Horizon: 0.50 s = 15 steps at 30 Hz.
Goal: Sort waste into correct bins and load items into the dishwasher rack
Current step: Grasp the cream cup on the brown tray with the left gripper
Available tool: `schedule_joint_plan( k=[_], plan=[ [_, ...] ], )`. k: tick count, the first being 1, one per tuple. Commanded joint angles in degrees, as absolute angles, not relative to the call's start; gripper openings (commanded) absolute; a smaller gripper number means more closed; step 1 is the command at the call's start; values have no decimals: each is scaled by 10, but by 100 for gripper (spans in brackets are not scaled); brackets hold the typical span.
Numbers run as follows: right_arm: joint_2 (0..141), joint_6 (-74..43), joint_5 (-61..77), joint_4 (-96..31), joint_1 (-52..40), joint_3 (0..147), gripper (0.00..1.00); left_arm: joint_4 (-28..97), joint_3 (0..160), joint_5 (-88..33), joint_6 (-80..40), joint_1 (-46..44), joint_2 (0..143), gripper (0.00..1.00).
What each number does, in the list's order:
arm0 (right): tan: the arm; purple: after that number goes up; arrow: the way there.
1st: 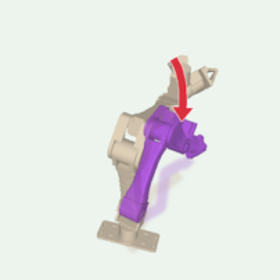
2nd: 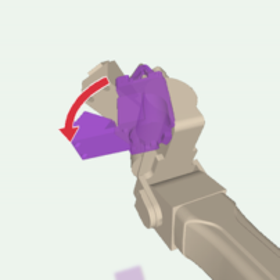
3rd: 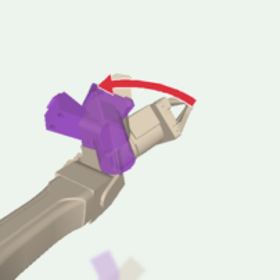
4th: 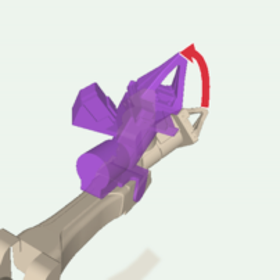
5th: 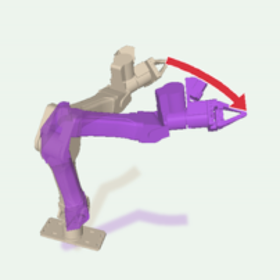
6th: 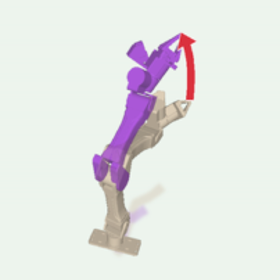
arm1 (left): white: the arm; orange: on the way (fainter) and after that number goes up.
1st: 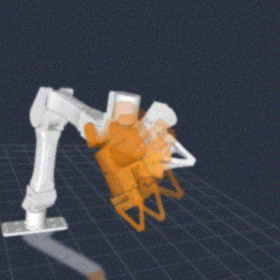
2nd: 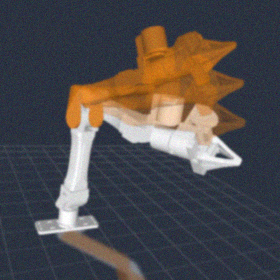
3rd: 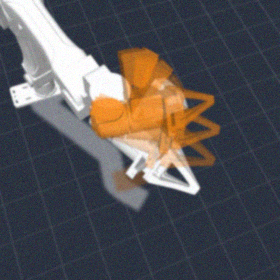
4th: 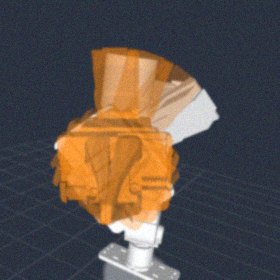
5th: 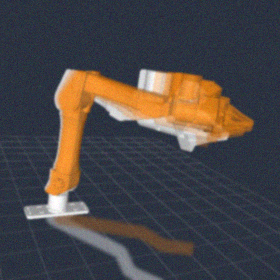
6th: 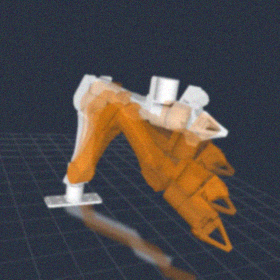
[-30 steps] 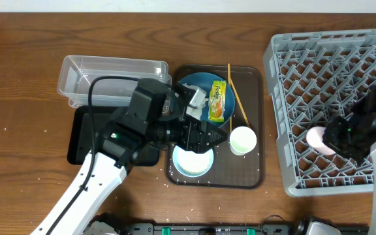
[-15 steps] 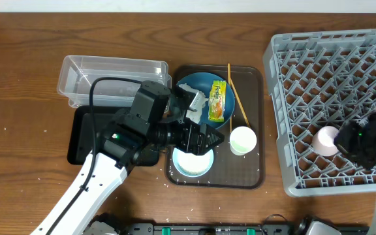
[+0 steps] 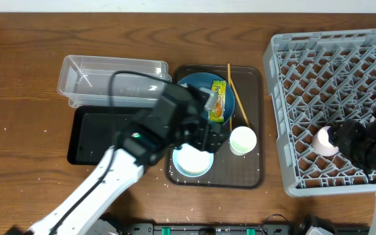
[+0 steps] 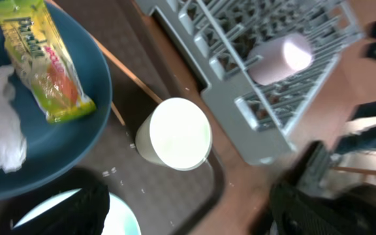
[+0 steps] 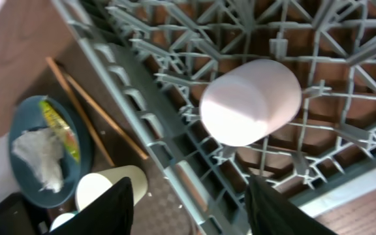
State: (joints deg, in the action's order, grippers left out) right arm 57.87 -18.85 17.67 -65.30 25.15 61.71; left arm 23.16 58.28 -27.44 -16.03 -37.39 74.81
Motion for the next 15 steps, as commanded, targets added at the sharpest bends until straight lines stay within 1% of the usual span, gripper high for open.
schedule_joint_plan(
  k=[1,5,8,12,15],
  plan=[
    [564,-182,201,-656,254,619,56,199,594,-191,-149,-416,804,81],
    [561,-182,202,-672,246,619,57,170,597,-148,-149,-448,877,80],
    [564,-181,201,-682,239,619,58,161,611,-142,-153,-460,928,74],
    [568,-181,202,-684,235,618,59,160,619,-129,-157,-471,974,58],
    [569,-181,201,-688,235,618,60,161,619,-124,-166,-474,986,38]
  ],
)
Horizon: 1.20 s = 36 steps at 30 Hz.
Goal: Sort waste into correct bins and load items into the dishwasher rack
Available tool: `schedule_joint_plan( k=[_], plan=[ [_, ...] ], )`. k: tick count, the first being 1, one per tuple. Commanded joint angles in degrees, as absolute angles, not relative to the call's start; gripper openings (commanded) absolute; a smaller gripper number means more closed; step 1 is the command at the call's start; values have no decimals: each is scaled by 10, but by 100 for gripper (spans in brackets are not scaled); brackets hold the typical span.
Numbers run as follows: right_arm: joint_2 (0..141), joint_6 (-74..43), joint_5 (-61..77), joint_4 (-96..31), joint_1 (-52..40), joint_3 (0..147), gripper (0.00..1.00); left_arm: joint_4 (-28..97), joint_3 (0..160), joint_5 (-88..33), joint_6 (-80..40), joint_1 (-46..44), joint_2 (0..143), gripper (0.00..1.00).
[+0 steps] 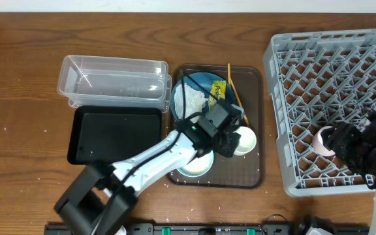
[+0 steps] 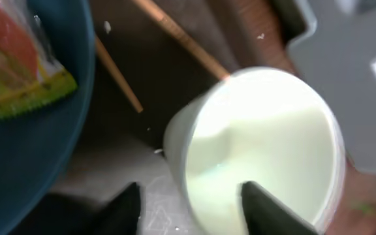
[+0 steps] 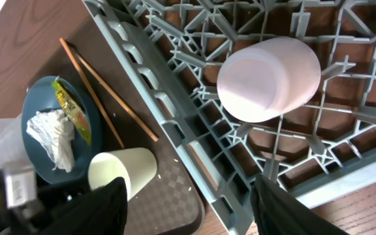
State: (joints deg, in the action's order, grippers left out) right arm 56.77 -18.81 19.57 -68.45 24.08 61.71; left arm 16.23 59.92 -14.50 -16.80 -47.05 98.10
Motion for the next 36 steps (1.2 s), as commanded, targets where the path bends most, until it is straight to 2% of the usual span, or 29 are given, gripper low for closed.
schedule_joint_plan(
  k=[1,5,9,12,14,17,20,23,26,31,36],
  plan=[
    [569,-181,201,-690,235,618,59,161,619,-124,-166,-474,986,31],
    [569,-170,206,-692,235,618,59,166,621,-125,-181,-473,972,6],
    [569,-106,258,-691,235,618,58,185,626,-166,-183,-456,920,6],
    [569,-36,340,-687,235,618,58,207,626,-241,-184,-411,865,6],
    [569,7,408,-685,235,618,58,217,626,-334,-183,-357,830,6],
    [569,60,524,-670,230,618,66,213,626,-527,-183,-250,795,6],
    [569,67,584,-646,199,618,68,186,626,-734,-195,-149,790,7],
    [569,60,615,-605,138,618,68,179,625,-847,-209,-91,791,6],
    [569,20,619,-539,65,618,67,180,625,-901,-217,-72,791,7],
    [569,-70,587,-382,-59,618,68,188,625,-901,-233,-76,790,6],
    [582,-98,548,-310,-147,618,68,188,625,-901,-239,-78,790,6]
  ],
)
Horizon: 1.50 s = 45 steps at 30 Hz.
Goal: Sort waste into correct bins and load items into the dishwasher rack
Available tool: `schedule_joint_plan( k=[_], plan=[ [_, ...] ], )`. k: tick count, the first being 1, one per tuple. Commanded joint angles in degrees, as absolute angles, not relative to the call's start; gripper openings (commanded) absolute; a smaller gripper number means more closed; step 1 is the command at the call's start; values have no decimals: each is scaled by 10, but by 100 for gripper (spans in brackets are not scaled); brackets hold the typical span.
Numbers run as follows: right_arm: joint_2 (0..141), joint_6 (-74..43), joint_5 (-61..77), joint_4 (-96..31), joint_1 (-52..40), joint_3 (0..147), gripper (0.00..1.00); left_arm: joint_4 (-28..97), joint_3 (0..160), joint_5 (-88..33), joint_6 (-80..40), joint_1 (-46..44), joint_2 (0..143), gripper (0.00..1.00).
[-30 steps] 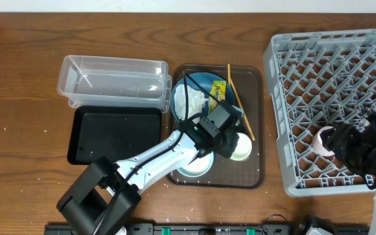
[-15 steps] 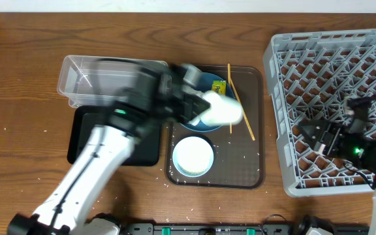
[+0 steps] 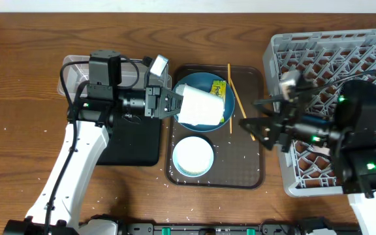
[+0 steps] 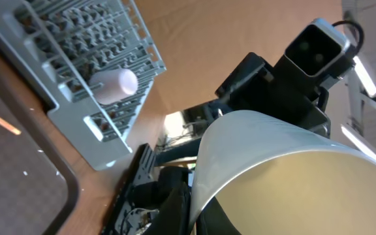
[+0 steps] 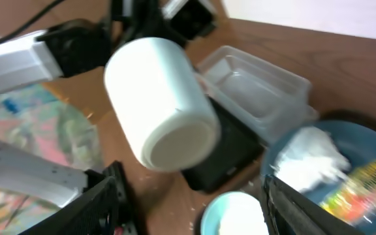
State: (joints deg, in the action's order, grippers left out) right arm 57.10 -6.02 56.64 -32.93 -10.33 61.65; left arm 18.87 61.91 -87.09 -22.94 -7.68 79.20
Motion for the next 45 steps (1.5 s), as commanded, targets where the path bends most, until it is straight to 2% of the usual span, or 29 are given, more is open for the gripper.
schedule_joint_plan(
  k=[1,6,10,15,17,18,20,22,26,32,36,39,41,43,45],
  plan=[
    [585,-98,547,-302,-162,618,67,188,625,-901,-240,-78,790,6],
    [613,-117,475,-280,-217,618,68,188,625,-901,-243,-79,790,6],
    [635,-118,476,-237,-242,618,67,188,625,-901,-243,-79,790,6],
    [641,-118,480,-211,-256,618,48,189,625,-901,-243,-78,790,6],
    [639,-118,480,-210,-255,618,37,190,625,-901,-243,-78,790,7],
    [636,-117,480,-211,-255,618,34,190,625,-901,-243,-78,790,15],
    [630,-117,480,-220,-253,618,34,190,625,-901,-243,-78,790,50],
    [619,-115,474,-238,-241,618,33,190,625,-901,-243,-78,790,59],
    [578,-120,398,-327,-175,618,31,190,625,-900,-243,-78,790,62],
    [497,-157,193,-501,14,618,29,190,625,-899,-243,-78,790,63],
    [473,-156,142,-563,131,618,25,190,625,-899,-243,-78,790,63],
    [474,-153,154,-592,183,618,23,189,625,-898,-241,-78,790,63],
    [479,-117,197,-596,194,618,29,190,625,-889,-240,-78,790,63],
    [481,-99,233,-595,194,618,40,190,625,-887,-225,-79,790,63],
    [481,-87,263,-596,194,618,46,191,625,-875,-221,-79,790,62]
  ],
)
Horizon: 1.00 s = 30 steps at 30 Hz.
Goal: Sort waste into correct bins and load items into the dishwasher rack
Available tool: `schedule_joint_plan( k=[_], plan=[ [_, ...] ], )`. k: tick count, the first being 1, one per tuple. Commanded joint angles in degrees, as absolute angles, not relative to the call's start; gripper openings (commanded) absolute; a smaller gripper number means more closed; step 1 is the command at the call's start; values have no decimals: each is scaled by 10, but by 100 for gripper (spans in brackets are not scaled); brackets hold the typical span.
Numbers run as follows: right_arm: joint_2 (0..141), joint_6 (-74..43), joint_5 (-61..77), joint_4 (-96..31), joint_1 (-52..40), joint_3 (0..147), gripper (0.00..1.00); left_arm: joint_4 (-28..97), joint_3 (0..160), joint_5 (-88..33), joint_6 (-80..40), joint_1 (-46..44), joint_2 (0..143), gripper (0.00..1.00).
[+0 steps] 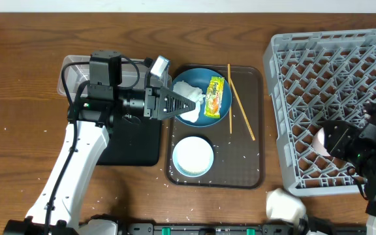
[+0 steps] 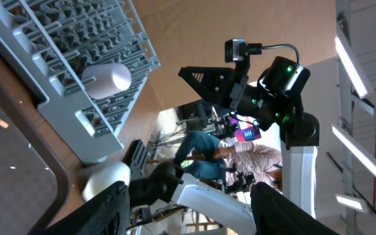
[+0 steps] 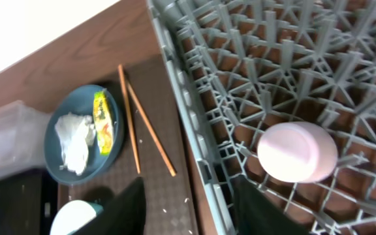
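The white paper cup lies on its side at the table's front edge, below the grey dishwasher rack; it also shows as cup in the left wrist view. My left gripper hangs open and empty over the blue plate, pointing right. The plate holds a crumpled tissue and a yellow wrapper. Two chopsticks and a white bowl lie on the brown tray. A pink cup lies in the rack. My right gripper is open above the rack's front left.
A clear bin and a black bin sit left of the tray. The rack fills the right side of the table. White crumbs speckle the wood near the front edge.
The left gripper held the white cup sideways over the plate; now it is open and empty, and the cup lies at the table's front edge. The right gripper has gone back over the rack.
The white cup stood upright on the tray with my left gripper open above it. Then the gripper was down at the cup. Later it held the cup raised over the plate, with the right gripper near the tray. Now the cup lies loose at the front edge.
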State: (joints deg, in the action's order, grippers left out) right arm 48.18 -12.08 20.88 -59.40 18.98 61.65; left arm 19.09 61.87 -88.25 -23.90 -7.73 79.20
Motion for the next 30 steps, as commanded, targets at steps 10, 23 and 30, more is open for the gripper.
schedule_joint_plan(
  k=[10,23,30],
  plan=[
    [481,-18,364,-598,194,618,61,192,625,-741,-204,-142,788,59],
    [481,-10,374,-618,194,618,68,412,625,-305,-67,-363,788,53],
    [481,-10,374,-621,194,618,70,425,613,-189,-22,-529,818,62]
  ],
)
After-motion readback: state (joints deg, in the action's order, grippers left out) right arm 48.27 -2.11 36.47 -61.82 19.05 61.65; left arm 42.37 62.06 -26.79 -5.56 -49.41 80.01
